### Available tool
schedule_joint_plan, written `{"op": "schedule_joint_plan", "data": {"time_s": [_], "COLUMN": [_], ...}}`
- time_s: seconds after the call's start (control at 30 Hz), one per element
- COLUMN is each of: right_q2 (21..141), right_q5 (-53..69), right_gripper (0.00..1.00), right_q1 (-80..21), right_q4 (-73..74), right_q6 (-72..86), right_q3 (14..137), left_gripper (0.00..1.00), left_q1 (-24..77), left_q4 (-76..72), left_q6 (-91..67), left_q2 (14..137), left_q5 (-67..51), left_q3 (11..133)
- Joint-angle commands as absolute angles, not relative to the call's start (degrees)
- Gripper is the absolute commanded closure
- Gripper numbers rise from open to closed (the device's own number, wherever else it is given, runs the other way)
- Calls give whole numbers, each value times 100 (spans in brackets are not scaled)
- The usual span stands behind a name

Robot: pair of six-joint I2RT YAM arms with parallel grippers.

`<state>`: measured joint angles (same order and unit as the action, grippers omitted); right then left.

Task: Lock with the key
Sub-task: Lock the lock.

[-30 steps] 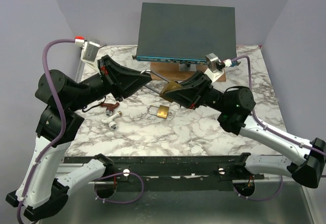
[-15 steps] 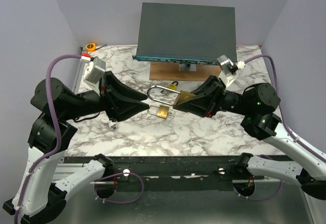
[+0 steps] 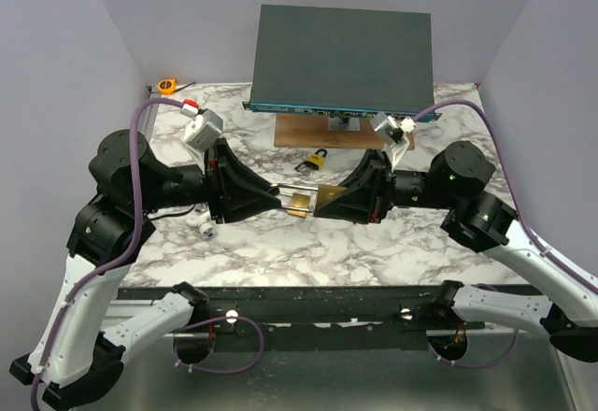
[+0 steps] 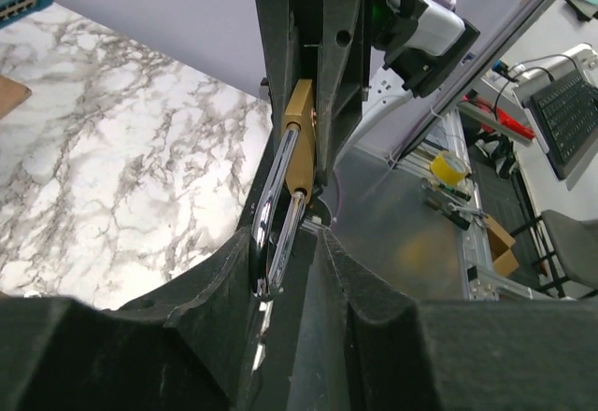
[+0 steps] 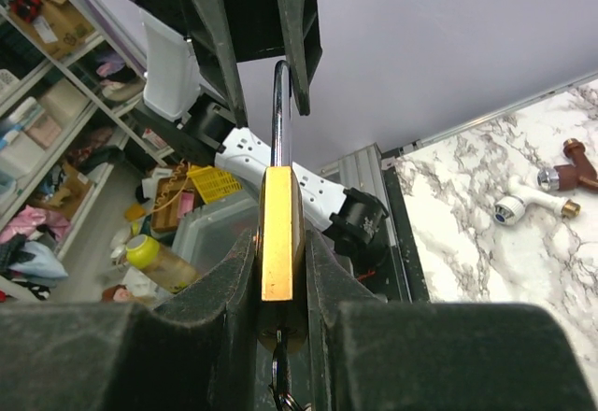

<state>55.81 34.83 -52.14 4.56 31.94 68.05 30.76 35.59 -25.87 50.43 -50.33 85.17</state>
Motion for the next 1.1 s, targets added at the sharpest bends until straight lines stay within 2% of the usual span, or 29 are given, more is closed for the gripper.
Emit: {"op": "schedule_joint_plan", "data": {"time_s": [0.0,0.13,0.2,0.33,0.37,0.73,1.07], "right_q2": [5495,5528,5542,5578,5579,5724,6055], "right_q5": [3416,3528,3589,3674,3678,4262,4714], "right_gripper": [99,99,99,99,99,99,99], "right_q1": [-5208,-5212,-5212,-5211,-5211,-5212,-5212], "right_q4": [569,659,666,642,644,-253,-744], "right_q6": [3001,2973,2979,3036,3038,3267,3355], "right_q3": [7111,7181,7185,7211,7220,7016,6997], "left_gripper": [68,70,77,98,100,100,100], "left_q1": [3088,3091,3086,3090,3089,3283,3778], "left_q4": [3637,3643,3604,3507,3475,2683,2564], "left_q6": [-2429,-2401,-2433,-2470,-2493,-3227,-3375], "left_q2": [4979,4940,4947,4942,4938,4713,4643], "left_q5": [-5491,-5440,-5448,-5536,-5565,-5571,-4816], "left_q3": [8309,8228,8228,8186,8168,7687,7561]}}
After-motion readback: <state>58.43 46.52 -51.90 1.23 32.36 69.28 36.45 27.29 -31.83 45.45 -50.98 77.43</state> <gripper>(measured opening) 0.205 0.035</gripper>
